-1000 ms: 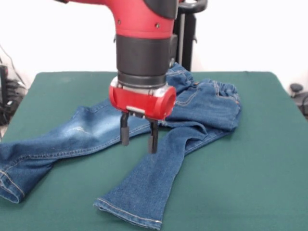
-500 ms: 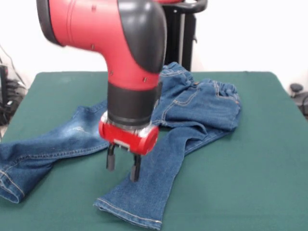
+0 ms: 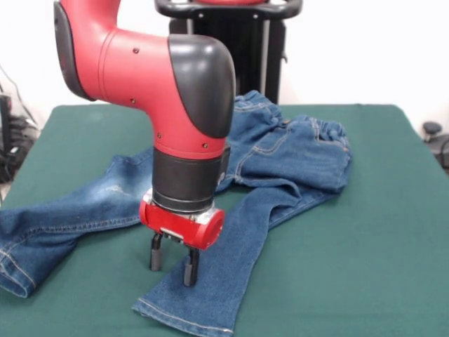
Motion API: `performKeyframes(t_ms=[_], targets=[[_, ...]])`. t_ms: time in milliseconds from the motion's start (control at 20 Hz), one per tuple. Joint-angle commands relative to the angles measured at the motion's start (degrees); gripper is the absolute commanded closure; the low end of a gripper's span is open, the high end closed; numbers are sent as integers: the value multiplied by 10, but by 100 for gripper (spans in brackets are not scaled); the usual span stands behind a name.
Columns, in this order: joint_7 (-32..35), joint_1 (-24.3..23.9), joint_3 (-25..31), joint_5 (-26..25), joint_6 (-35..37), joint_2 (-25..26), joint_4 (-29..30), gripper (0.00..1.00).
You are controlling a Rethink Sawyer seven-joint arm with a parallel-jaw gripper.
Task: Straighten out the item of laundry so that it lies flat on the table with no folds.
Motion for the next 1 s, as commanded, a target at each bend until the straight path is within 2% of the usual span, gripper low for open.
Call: performKeyframes(t_ms=[50, 100, 200, 350, 500, 650, 1000], targets=[[79, 26, -48, -12, -151, 150, -92, 0], [99, 57, -110, 5, -186, 167, -106, 0], [105, 90, -182, 33, -254, 184, -108, 0], [109, 120, -245, 78, -297, 193, -92, 0], [84, 144, -294, 143, -360, 208, -74, 0], [31, 143, -305, 191, -469, 215, -59, 0], [9, 122, -283, 179, -455, 216, -71, 0]])
